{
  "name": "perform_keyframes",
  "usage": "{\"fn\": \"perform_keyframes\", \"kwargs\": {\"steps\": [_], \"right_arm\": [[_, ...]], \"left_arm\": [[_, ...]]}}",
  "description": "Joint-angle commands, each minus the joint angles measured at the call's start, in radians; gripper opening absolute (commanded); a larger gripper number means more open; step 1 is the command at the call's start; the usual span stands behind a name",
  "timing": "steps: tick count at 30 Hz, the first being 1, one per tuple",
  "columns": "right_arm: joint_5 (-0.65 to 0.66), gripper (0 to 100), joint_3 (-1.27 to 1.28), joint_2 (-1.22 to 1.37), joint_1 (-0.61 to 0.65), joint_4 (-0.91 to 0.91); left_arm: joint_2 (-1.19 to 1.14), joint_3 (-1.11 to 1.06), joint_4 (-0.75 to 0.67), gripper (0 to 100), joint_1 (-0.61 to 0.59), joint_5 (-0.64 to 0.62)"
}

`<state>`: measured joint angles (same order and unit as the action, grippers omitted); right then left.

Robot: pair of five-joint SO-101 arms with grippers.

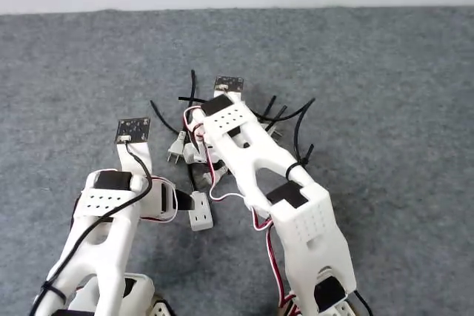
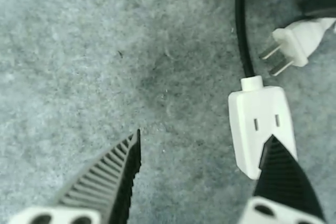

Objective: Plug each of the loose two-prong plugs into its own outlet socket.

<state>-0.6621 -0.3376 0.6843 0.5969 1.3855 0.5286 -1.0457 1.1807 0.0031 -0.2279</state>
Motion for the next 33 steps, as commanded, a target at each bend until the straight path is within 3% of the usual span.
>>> {"fn": "perform_keyframes", "kwargs": {"steps": [1, 12, 19, 23, 28, 33], "right_arm": [[0.023, 3.2, -0.035, -0.010, 0.016, 0.019], [0.203, 0.8, -0.032, -0.188, 0.004, 0.143], [0.446, 0.8, -0.031, -0.285, -0.050, 0.295], [0.603, 0.8, -0.023, -0.294, -0.145, 0.366], [0.721, 0.8, 0.061, -0.298, -0.255, 0.335], [0.741, 0.8, 0.267, -0.302, -0.285, 0.188]], "left_arm": [[0.000, 0.038, 0.008, 34, 0.005, 0.009], [0.000, 0.035, 0.006, 34, 0.008, 0.009], [0.000, 0.035, 0.006, 34, 0.008, 0.009], [0.000, 0.033, 0.006, 34, 0.008, 0.011], [0.000, 0.033, 0.006, 34, 0.017, 0.034], [0.000, 0.021, 0.003, 34, 0.032, 0.041]]}}
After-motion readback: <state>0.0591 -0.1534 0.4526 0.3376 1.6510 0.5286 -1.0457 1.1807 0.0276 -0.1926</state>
